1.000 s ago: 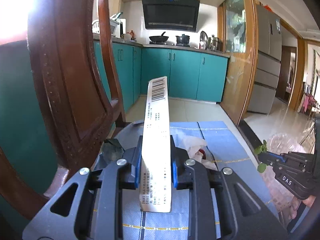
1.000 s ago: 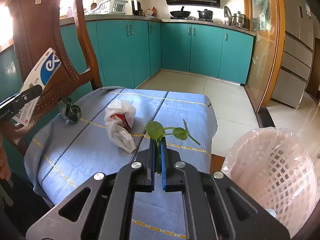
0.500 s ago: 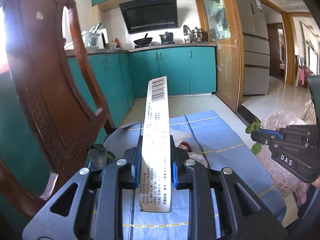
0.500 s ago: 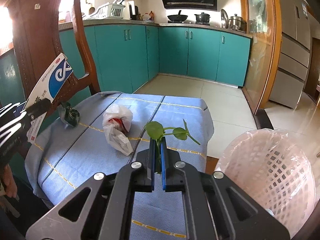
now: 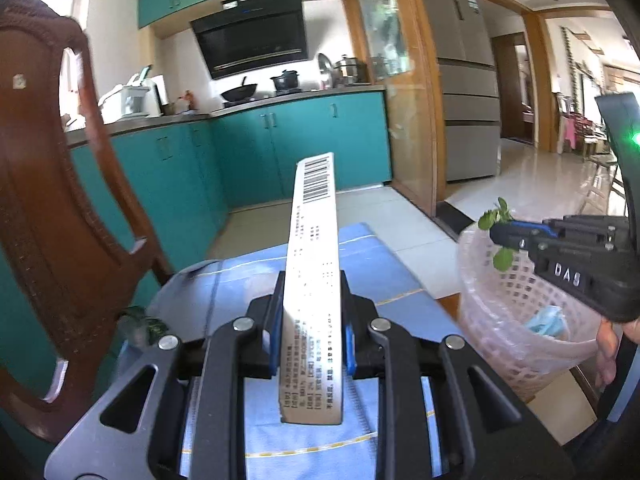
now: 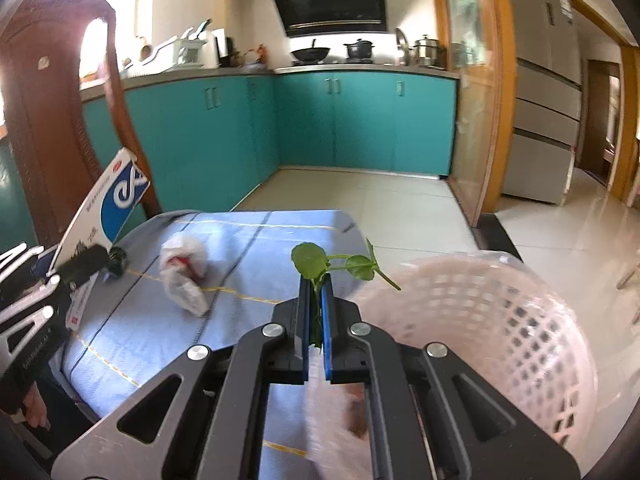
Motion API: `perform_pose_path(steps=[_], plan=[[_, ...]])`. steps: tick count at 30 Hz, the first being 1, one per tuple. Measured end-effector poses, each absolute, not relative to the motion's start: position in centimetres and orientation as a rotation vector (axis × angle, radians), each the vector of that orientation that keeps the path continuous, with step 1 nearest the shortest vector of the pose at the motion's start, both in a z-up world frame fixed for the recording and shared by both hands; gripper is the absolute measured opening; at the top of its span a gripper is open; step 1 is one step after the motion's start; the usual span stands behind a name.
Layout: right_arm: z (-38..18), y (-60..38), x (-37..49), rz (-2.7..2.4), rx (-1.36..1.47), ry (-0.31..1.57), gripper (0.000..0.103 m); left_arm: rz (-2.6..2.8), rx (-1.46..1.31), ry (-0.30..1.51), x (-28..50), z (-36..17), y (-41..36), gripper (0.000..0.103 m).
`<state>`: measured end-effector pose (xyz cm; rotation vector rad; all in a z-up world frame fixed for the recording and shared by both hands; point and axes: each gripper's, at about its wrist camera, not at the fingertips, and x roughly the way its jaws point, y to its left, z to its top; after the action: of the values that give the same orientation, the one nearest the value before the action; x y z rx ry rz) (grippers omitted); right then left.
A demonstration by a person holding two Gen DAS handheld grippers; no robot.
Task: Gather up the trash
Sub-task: 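Lift and carry the medicine box and green sprig over the wastebasket with both tools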
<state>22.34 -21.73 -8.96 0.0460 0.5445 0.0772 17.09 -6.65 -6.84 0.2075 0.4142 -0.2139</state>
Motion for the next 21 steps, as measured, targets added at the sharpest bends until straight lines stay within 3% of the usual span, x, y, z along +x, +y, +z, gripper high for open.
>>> perform_pose_path(steps=[11,21], plan=[[-9.6,-28.2,19.6,-0.066,0.1,0.544,0.006,-0.442,0.197,0.561,17.5,-8.7,-14.3,0.023],[-10.6,-32.1,18.2,-0.155,0.147,0.567,0.006,-0.524,0.256,0.574,18.7,-9.4,-21.0,0.024]])
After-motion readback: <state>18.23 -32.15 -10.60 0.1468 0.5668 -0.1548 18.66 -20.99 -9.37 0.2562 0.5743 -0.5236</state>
